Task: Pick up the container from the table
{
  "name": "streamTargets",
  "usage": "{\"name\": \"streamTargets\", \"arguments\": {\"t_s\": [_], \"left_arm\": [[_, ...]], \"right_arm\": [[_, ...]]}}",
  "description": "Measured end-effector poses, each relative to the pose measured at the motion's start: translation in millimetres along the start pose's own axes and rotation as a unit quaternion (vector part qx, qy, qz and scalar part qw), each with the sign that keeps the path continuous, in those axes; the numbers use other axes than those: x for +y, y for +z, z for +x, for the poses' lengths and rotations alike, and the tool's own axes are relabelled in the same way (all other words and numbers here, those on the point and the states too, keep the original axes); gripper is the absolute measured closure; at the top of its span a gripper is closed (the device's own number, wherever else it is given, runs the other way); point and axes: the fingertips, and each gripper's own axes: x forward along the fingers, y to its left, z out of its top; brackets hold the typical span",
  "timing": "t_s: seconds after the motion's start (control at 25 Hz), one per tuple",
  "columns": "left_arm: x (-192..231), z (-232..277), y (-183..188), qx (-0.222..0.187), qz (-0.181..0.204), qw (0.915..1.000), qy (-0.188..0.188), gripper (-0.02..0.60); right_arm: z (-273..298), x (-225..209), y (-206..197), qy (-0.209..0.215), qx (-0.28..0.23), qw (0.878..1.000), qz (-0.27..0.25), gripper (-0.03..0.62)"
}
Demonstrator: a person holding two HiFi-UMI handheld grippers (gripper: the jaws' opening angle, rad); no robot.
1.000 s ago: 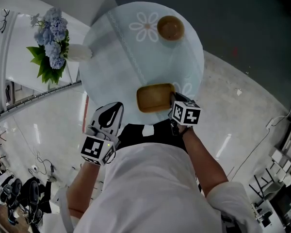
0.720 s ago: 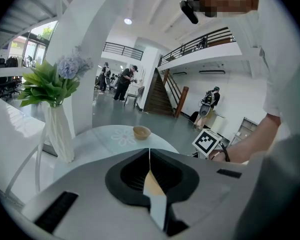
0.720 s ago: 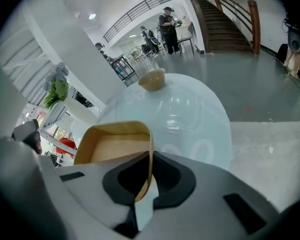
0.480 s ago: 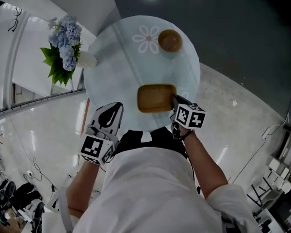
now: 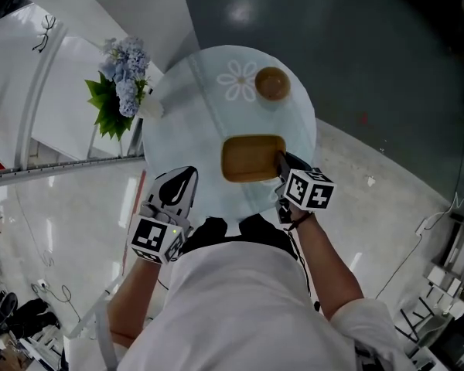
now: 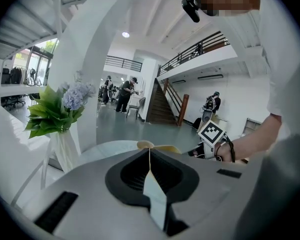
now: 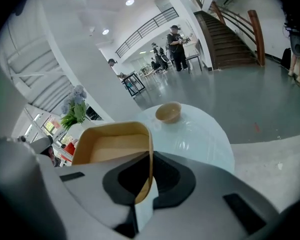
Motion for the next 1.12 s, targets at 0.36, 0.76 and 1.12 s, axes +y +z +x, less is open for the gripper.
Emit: {"name": "streamTargets", "arguments": {"t_s": [0.36, 0.76, 1.12], "left_arm": [[1, -10, 20, -0.029, 0.004, 0.9995, 0.008, 0.560], [-1, -16, 43, -0.055, 0.016, 0.9983, 0.006, 0.560], [-1, -22, 63, -0.076, 0.027, 0.9967, 0.004, 0.560]], "right_arm": [[-25, 16, 40, 0.011, -0.048, 0.999, -0.016, 0.566], [-56, 39, 70, 0.032, -0.094, 0.995, -0.021, 0.567], [-85, 59, 99, 0.048, -0.136, 0.989, -0.028, 0.566]]}}
